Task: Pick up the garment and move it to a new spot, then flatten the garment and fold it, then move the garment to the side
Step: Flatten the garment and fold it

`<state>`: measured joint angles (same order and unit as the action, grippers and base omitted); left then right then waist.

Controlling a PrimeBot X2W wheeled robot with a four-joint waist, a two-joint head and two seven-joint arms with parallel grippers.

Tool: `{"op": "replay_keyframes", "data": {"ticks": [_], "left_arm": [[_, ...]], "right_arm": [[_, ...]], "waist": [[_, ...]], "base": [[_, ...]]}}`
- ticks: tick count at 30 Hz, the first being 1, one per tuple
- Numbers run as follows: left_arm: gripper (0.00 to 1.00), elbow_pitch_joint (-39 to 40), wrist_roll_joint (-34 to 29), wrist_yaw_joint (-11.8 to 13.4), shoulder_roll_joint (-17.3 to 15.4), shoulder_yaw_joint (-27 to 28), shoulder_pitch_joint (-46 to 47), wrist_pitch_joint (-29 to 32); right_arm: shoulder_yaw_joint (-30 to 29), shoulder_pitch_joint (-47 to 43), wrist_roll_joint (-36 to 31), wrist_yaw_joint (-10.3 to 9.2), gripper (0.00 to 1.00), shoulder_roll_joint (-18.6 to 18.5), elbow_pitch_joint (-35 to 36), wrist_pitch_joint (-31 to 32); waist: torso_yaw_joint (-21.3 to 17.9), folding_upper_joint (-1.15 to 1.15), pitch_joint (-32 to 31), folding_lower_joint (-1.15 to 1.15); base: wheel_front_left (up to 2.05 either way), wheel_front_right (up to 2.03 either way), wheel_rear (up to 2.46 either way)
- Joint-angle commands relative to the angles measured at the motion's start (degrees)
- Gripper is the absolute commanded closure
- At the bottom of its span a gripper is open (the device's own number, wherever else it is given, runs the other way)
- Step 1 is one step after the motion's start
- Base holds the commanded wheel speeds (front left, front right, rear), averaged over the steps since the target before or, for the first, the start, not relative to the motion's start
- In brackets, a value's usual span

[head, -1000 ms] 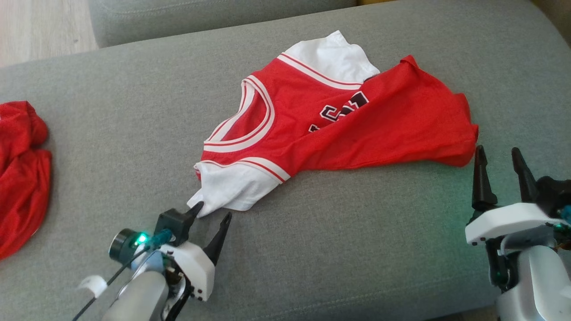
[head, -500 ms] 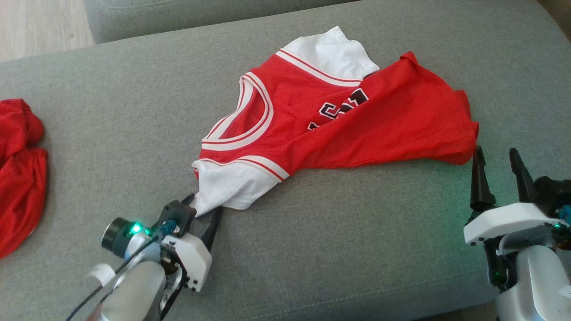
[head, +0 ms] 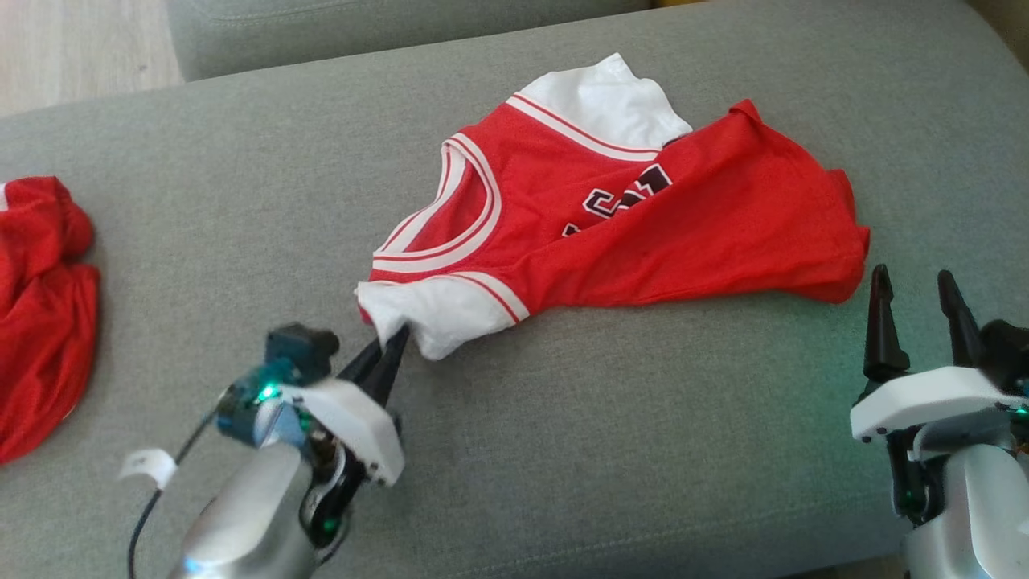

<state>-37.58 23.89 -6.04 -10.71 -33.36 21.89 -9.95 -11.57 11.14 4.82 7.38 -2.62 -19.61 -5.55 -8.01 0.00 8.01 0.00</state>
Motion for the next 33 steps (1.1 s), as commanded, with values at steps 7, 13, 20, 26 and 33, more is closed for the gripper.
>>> {"op": "replay_keyframes", "data": {"ticks": [7, 13, 20, 26, 33], "left_arm": [[1.0, 15.7, 18.3, -1.4, 0.0, 7.2, -1.2, 2.1], [1.0, 19.8, 19.9, -1.0, -1.8, 8.2, -3.0, 2.2], [1.0, 20.9, 18.9, 0.3, -2.2, 7.5, -3.3, 2.4], [1.0, 21.0, 18.2, 0.6, -2.3, 6.8, -2.8, 2.5], [1.0, 20.6, 18.1, 0.7, -2.3, 6.5, -2.5, 2.4]], "right_arm": [[-0.1, 2.3, -2.6, 0.11, 0.0, -0.3, 1.0, 1.7], [-0.9, 4.2, -3.2, 0.11, 0.0, -0.5, -2.1, 4.2], [-0.4, 8.4, -2.3, 0.11, 0.0, -1.8, -7.3, 6.1], [1.1, 12.1, -1.2, 0.11, 0.0, -3.6, -12.5, 6.8], [3.4, 14.3, 0.2, 0.11, 0.0, -4.2, -16.9, 6.2]], "waist": [[1.5, 0.0, -0.5, 0.0], [1.8, 0.0, -0.1, 0.0], [1.9, 0.0, 1.1, 0.0], [2.2, 0.0, 2.2, 0.0], [2.5, 0.0, 2.5, 0.0]], "base": [[0.0, 0.0, 0.0], [0.0, 0.0, 0.0], [0.0, 0.0, 0.0], [0.0, 0.0, 0.0], [0.0, 0.0, 0.0]]}}
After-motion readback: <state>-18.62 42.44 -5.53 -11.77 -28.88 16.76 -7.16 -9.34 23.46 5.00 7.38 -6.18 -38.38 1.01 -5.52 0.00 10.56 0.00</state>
